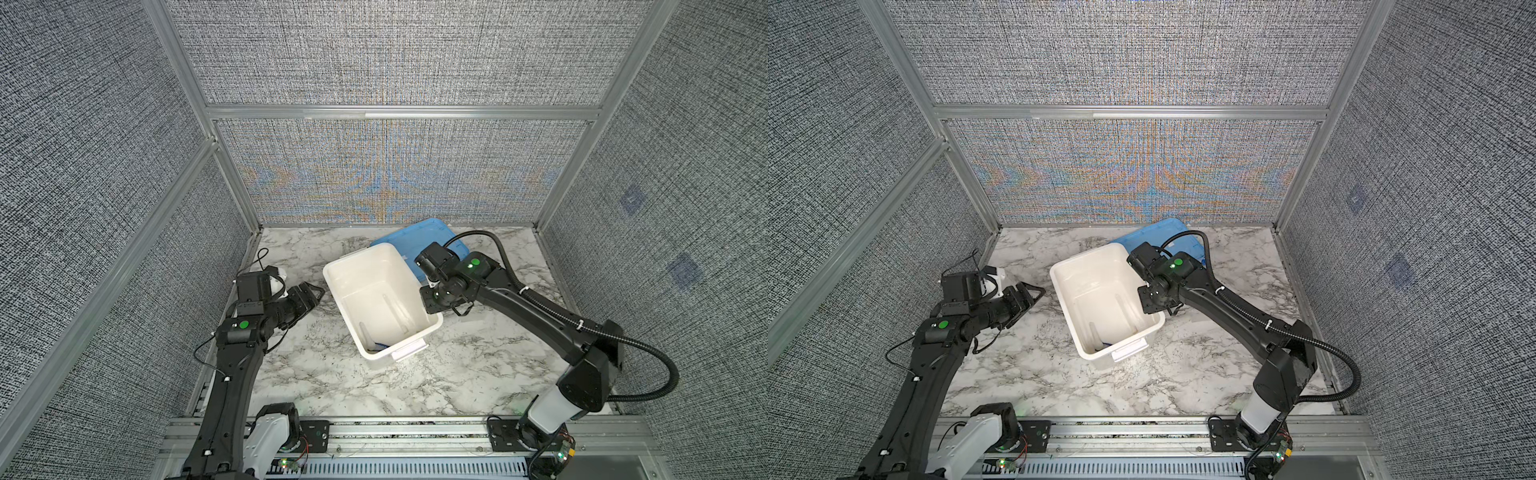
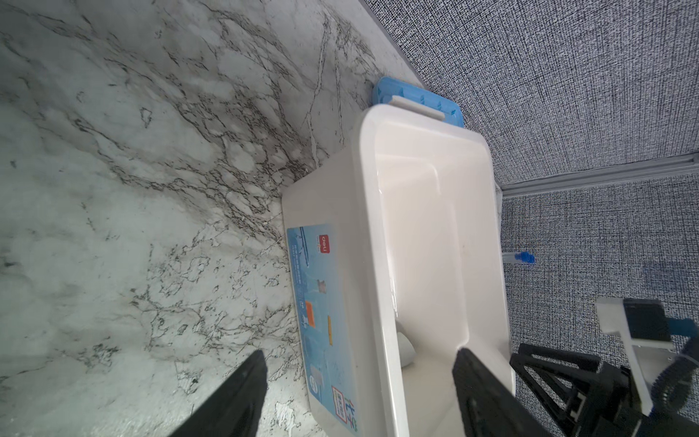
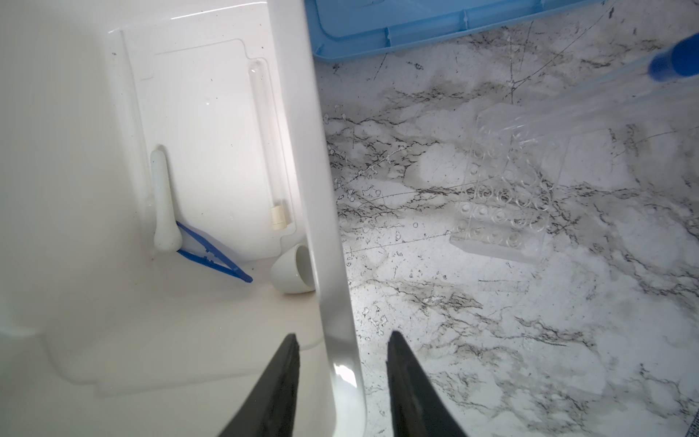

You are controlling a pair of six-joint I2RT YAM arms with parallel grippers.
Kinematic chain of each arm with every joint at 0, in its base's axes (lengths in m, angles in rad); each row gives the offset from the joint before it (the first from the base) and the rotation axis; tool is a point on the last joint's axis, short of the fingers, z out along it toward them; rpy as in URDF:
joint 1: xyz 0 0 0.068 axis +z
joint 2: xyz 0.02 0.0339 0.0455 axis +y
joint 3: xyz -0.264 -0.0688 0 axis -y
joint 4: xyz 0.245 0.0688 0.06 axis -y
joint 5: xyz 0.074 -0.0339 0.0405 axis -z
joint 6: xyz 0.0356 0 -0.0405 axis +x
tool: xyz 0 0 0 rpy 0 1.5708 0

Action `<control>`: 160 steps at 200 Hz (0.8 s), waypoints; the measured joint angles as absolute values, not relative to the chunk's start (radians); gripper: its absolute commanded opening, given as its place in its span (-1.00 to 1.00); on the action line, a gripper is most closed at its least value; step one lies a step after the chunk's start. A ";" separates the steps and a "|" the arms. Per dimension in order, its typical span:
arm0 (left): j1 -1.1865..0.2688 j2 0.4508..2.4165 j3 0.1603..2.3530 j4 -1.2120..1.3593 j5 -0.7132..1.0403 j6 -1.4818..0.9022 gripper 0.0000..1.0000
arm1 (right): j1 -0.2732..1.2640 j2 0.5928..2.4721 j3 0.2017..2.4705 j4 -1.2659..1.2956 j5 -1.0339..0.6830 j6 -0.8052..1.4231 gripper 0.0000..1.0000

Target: Organize the chemistry lab equipment

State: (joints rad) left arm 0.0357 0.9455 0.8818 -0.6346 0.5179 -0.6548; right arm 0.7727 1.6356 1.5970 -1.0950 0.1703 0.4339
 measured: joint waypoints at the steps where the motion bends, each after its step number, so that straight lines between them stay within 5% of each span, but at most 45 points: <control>1: 0.036 0.946 0.881 -0.633 0.517 -0.655 0.55 | 0.773 1.636 1.597 -1.095 0.170 0.434 -0.22; 160: -0.184 1.209 0.906 -0.488 0.283 -0.725 0.51 | 0.747 1.667 1.694 -1.021 0.072 0.353 -0.23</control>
